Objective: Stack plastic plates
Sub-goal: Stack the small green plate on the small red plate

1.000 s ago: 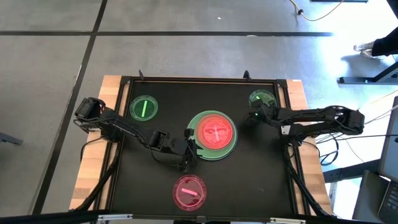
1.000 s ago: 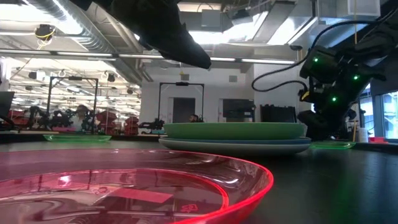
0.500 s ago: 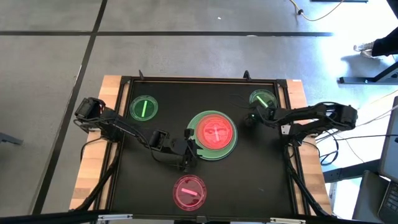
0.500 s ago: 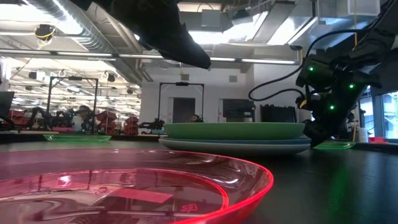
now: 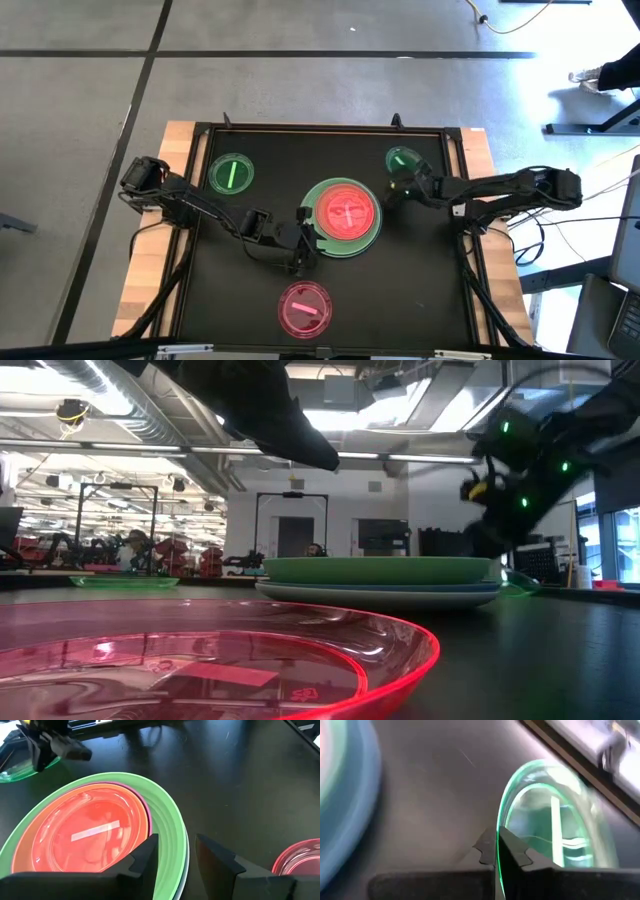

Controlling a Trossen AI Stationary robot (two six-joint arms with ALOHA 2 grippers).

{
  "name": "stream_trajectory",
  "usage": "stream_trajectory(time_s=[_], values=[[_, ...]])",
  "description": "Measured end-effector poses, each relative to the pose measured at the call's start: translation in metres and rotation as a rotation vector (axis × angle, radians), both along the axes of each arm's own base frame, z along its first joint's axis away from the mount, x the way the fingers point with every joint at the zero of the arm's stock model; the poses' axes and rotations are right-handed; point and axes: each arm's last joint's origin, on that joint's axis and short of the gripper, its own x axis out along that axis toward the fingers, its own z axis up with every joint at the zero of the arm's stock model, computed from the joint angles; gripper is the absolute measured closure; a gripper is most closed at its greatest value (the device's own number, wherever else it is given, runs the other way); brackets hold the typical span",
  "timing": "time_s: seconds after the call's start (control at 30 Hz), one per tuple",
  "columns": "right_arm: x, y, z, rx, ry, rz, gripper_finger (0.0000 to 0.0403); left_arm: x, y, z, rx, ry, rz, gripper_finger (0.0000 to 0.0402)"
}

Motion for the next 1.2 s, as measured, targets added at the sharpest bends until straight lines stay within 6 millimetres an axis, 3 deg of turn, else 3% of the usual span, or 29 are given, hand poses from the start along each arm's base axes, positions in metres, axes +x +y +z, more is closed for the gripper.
stream_trajectory(time_s=[0.33, 0.63, 0.9, 1.03, 1.2], values=[[0.034, 0.057, 0.056, -0.061, -0.189, 0.297, 0.0402, 0.0, 0.0, 0.0, -0.002, 0.001, 0.001, 0.0279], [0.043, 0.103, 0.079, -0.099, -0.322, 0.583, 0.0402, 0.0, 0.0, 0.0, -0.003, -0.003, 0.004, 0.0279], [0.059, 0.118, 0.061, -0.011, -0.307, 0.779, 0.0402, -0.001, 0.003, 0.003, 0.056, -0.027, 0.099, 0.0279], [0.064, 0.122, 0.046, 0.032, -0.248, 0.85, 0.0402, -0.01, 0.004, 0.018, 0.036, -0.049, 0.118, 0.0279], [0.072, 0.124, 0.035, 0.073, -0.259, 0.816, 0.0402, -0.028, 0.007, 0.03, 0.02, 0.004, 0.196, 0.0279]])
